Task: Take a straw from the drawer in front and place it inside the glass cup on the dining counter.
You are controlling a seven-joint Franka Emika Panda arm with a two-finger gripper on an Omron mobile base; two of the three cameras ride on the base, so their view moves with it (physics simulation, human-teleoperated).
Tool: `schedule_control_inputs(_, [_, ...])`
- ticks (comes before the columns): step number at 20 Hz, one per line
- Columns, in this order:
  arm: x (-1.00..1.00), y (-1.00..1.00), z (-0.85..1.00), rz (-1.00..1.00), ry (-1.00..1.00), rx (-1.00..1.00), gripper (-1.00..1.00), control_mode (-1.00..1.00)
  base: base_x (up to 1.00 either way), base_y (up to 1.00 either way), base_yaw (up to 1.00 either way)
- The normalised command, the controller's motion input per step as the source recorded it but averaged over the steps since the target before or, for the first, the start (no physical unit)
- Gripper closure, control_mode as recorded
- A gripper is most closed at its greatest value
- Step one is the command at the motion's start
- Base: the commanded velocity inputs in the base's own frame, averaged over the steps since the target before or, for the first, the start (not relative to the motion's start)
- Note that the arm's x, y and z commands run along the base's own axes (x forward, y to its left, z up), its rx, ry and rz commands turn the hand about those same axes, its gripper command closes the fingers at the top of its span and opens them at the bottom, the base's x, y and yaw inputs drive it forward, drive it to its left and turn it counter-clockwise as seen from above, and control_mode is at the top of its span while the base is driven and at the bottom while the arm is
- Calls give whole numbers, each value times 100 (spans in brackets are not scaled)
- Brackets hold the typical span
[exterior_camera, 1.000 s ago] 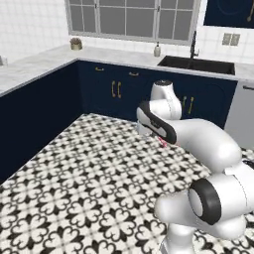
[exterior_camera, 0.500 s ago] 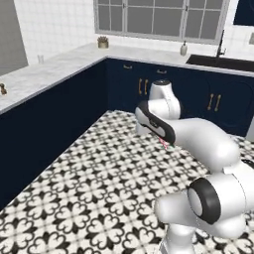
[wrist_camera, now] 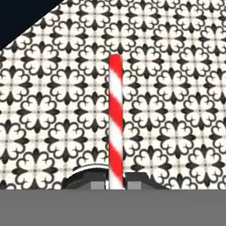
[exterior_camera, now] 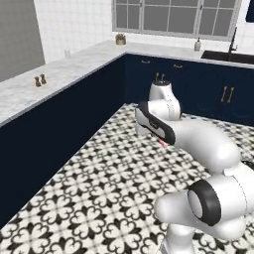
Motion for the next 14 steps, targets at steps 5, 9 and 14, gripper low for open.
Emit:
schedule_control_inputs(5, [0,0,0,0,0,0,100,100,-3,100,0])
schedule_control_inputs(9, [0,0,0,0,0,0,100,100,1,100,-4])
schedule_control_inputs(14, [0,0,0,0,0,0,100,100,0,100,-9])
